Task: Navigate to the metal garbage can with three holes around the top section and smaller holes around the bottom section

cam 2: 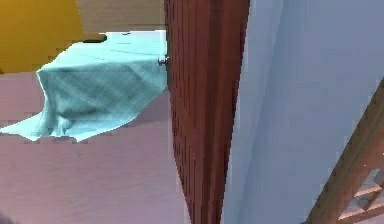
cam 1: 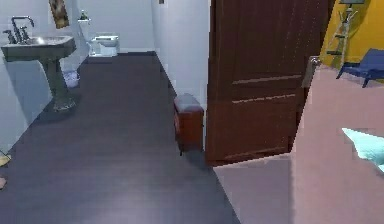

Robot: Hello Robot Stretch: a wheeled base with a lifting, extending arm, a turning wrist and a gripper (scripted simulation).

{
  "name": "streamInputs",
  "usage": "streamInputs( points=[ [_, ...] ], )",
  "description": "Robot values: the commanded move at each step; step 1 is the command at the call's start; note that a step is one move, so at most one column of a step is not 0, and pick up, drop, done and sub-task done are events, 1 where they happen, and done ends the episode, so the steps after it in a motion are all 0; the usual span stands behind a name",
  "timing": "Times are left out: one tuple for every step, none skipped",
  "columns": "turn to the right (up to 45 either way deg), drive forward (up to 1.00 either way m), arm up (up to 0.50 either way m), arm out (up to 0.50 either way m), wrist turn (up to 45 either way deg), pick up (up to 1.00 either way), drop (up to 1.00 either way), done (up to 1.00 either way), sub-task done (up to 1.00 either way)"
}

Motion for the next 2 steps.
streamInputs(
  points=[
    [24.0, 0.00, 0.00, 0.00, 0.0, 0.00, 0.00, 0.00, 0.00],
    [0.0, 0.70, 0.00, 0.00, 0.0, 0.00, 0.00, 0.00, 0.00]
  ],
)
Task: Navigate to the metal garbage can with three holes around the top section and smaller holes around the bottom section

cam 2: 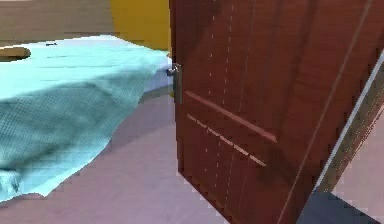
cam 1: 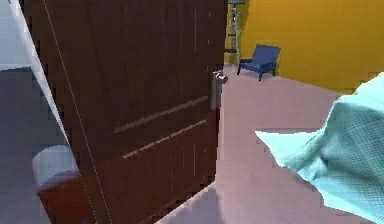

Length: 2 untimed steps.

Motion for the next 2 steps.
streamInputs(
  points=[
    [27.0, 0.00, 0.00, 0.00, 0.0, 0.00, 0.00, 0.00, 0.00],
    [3.0, 0.00, 0.00, 0.00, 0.0, 0.00, 0.00, 0.00, 0.00]
  ],
)
